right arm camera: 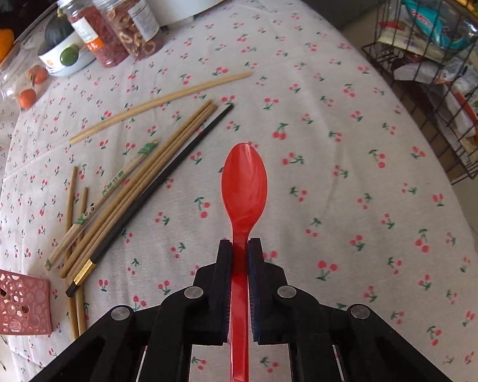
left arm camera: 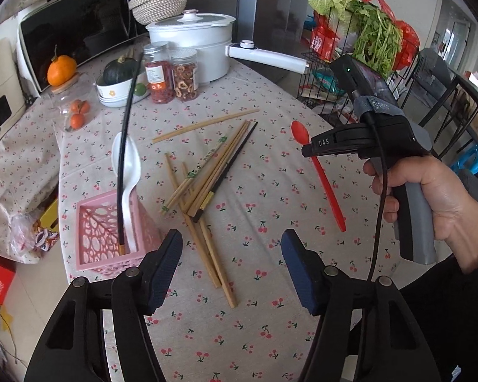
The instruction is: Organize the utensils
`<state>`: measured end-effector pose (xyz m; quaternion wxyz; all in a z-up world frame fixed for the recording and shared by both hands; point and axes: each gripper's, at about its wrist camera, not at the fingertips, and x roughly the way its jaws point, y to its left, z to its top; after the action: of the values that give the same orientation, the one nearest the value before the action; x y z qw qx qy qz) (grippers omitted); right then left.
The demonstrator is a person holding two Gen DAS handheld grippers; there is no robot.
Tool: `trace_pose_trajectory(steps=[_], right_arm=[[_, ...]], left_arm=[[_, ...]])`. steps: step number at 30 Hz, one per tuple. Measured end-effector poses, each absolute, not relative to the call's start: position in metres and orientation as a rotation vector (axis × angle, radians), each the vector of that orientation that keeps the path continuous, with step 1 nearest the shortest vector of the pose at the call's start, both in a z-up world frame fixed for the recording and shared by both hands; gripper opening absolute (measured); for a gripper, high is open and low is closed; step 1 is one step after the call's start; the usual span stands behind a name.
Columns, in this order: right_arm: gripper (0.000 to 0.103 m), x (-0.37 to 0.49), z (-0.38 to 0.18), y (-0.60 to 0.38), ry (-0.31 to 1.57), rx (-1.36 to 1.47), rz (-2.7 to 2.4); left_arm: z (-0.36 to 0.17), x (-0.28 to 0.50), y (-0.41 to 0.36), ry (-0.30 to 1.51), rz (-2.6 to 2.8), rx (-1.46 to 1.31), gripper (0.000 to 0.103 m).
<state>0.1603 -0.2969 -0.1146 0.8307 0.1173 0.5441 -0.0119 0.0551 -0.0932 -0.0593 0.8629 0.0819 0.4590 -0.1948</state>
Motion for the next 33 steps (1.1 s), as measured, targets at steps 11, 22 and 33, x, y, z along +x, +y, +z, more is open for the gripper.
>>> trace_pose_trajectory(steps=[11, 22, 33], right_arm=[[0.007, 0.147, -0.107, -0.377, 1.138, 0.386, -0.051], [0.007, 0.162, -0.119, -0.378, 1.170, 0.438, 0.023], [0.007, 0.169, -0.124, -0.373, 1.187, 0.477, 0.066]], left_arm=[[-0.095, 0.195, -0.220, 1.053, -0.325, 0.221, 0.050], [-0.147, 0.333, -0.247, 1.092, -0.325, 0.310, 0.039], [-0.183, 0.360, -0.242, 1.111, -0.386, 0.350, 0.034]])
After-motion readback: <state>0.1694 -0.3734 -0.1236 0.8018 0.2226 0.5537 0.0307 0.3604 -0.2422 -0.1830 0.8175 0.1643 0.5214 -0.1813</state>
